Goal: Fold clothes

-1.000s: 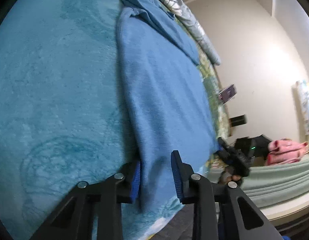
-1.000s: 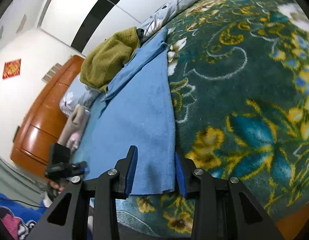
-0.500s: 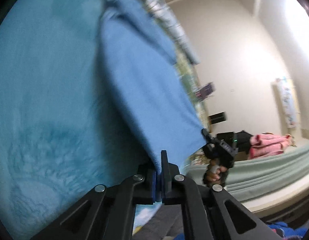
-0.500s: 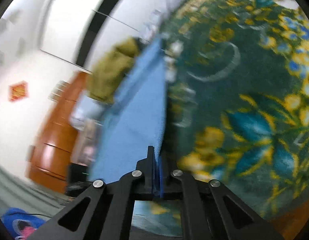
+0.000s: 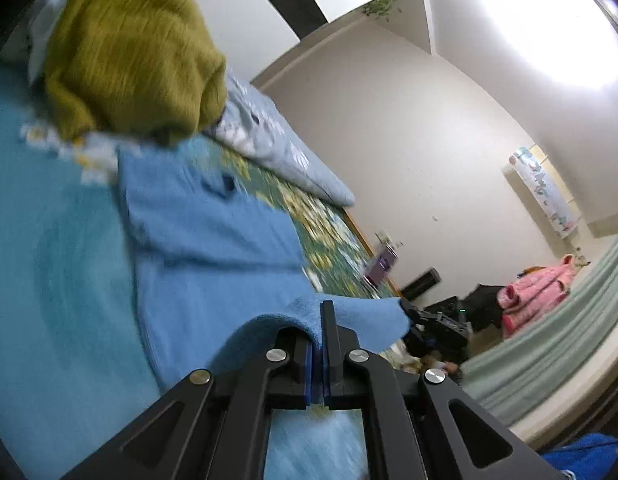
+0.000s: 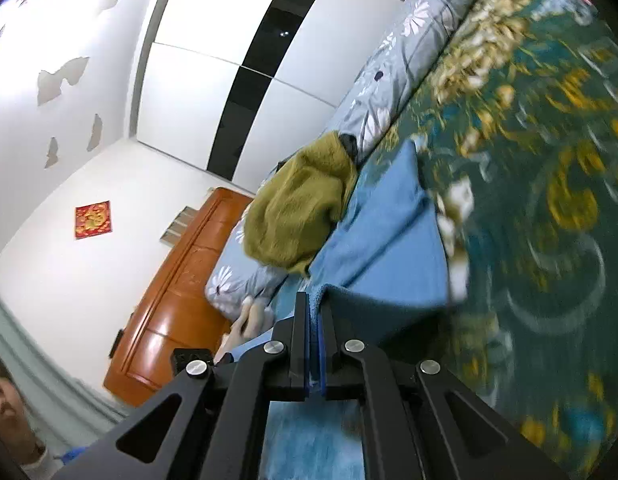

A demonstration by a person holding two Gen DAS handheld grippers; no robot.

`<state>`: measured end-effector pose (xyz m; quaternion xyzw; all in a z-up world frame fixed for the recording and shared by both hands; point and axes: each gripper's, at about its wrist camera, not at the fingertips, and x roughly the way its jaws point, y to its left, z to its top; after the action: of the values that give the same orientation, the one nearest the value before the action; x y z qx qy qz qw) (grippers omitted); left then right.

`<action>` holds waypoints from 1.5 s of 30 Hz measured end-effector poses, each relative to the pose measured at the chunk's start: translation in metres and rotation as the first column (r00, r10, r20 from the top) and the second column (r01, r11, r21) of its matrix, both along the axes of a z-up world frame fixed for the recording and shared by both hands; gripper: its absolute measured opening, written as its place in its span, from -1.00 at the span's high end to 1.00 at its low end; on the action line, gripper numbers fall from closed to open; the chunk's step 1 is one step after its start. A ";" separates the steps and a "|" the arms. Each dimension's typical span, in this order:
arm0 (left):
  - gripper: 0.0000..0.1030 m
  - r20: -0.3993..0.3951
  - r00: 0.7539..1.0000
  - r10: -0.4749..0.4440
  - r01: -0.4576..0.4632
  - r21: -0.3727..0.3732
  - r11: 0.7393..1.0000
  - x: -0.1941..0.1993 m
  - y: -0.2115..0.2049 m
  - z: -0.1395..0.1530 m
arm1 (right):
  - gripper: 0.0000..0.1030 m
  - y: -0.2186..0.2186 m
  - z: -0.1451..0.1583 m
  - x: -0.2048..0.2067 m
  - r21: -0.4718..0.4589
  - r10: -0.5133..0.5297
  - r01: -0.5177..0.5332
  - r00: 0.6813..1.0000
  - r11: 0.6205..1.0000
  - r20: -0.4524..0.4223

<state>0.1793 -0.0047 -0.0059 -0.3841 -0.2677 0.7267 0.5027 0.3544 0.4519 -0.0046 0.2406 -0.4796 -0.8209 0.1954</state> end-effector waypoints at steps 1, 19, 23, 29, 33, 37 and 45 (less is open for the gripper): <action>0.94 -0.008 1.000 0.015 -0.015 -0.009 1.000 -0.012 0.004 0.000 | 0.95 0.002 0.005 -0.014 0.012 -0.005 0.005 1.000 1.000 0.004; 0.92 0.166 0.957 0.237 -0.210 -0.167 0.963 -0.189 0.037 -0.066 | 0.94 0.017 -0.034 -0.261 0.116 -0.081 0.044 0.938 0.992 0.338; 0.62 0.173 0.956 0.237 -0.212 -0.150 0.966 -0.185 0.035 -0.067 | 0.88 0.019 -0.043 -0.266 0.127 -0.085 0.041 0.927 0.991 0.365; -0.22 0.128 0.956 0.263 -0.254 -0.083 0.964 -0.166 0.016 -0.041 | 0.09 0.027 -0.024 -0.244 0.155 -0.088 0.045 0.955 0.987 0.282; -0.22 0.102 0.953 0.286 -0.261 -0.207 0.943 -0.134 0.000 -0.036 | 0.09 0.032 -0.023 -0.207 0.208 -0.099 0.036 0.949 0.978 0.299; -0.22 0.154 0.953 0.261 -0.215 -0.263 0.940 -0.088 -0.017 -0.055 | 0.09 0.033 -0.042 -0.149 0.218 -0.111 0.034 0.929 0.975 0.354; -0.22 0.280 0.934 0.221 -0.153 -0.244 0.958 -0.066 -0.002 -0.082 | 0.09 0.016 -0.061 -0.111 0.125 -0.122 0.078 0.911 0.989 0.393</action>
<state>0.1131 -0.0071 -0.0879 -0.5170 -0.2958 0.7285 0.3383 0.2433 0.4676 -0.0655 0.3883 -0.4765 -0.7878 0.0379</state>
